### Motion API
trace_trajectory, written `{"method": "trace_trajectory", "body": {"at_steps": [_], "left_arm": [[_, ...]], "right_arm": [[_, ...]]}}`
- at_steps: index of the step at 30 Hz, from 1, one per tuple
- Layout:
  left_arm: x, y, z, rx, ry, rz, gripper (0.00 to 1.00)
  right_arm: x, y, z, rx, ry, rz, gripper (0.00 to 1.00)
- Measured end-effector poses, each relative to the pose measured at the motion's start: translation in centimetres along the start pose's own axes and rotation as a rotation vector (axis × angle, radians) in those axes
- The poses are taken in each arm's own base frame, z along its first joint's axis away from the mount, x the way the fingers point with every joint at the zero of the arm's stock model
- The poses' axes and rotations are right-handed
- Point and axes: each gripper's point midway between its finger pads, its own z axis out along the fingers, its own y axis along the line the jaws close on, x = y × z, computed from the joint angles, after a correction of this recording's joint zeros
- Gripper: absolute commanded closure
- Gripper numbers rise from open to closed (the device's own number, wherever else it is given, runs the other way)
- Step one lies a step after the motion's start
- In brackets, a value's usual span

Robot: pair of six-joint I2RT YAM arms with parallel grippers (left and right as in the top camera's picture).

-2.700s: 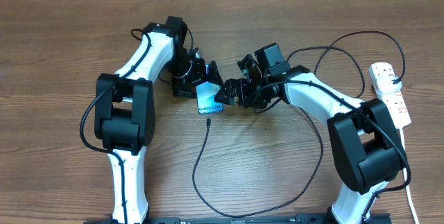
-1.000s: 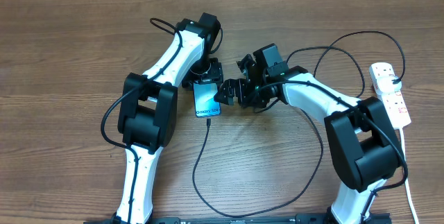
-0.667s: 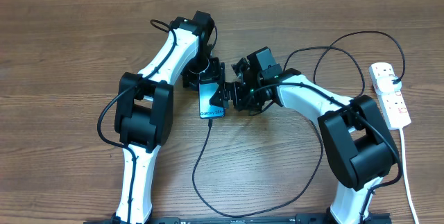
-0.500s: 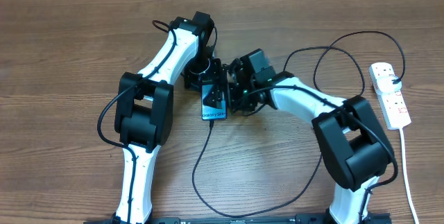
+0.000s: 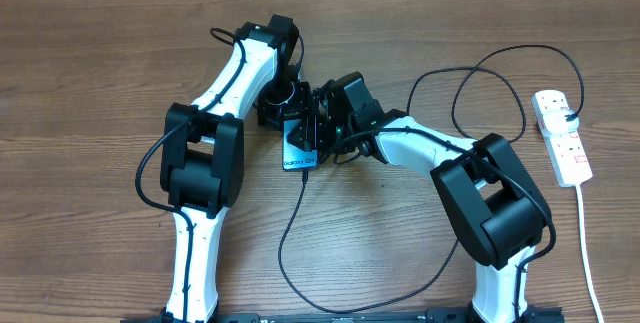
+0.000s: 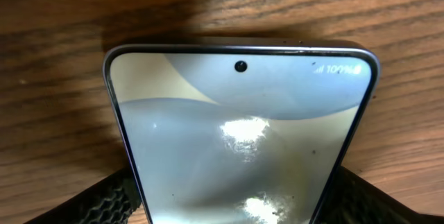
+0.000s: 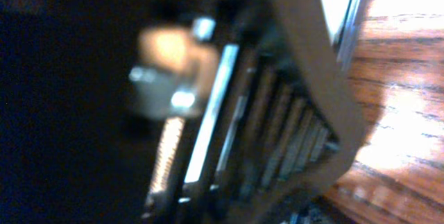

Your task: Plug charger to phone and switch on socket

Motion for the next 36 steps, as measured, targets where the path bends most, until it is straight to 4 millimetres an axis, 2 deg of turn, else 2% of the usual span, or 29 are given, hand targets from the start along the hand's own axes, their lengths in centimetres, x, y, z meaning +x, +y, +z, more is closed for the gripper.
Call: {"method": "trace_trajectory", "body": {"at_steps": [4,10,16,20,24,30,36], "left_arm": [[-0.3,0.3,-0.2,-0.012,-0.011,-0.007,0.0],[-0.5,0.5,-0.3,-0.016,-0.018,-0.02,0.0],[-0.5,0.5,-0.3,-0.016,-0.017,-0.02,0.0],[-0.5,0.5,-0.3,-0.016,-0.018,-0.02,0.0],[-0.5,0.5,-0.3,-0.016,-0.018,-0.02,0.0],[-0.5,0.5,-0.3,-0.015,-0.019,-0.024,0.01],[-0.6,0.8,-0.4,-0.022,-0.023,-0.032,0.0]], "right_arm": [[-0.2,0.0,0.0,-0.007,-0.004,0.004,0.47],[-0.4,0.0,-0.1,-0.018,-0.005,0.005,0.6],[-0.3,0.1,-0.1,-0.023,-0.002,0.003,0.62],[-0.3,0.0,-0.2,-0.023,-0.002,0.002,0.72],[-0.3,0.1,-0.2,-0.025,-0.001,0.002,0.76],[-0.4,0.4,-0.2,-0.041,-0.003,0.015,0.96],[-0.4,1.1,-0.2,-0.077,0.006,0.064,0.96]]}}
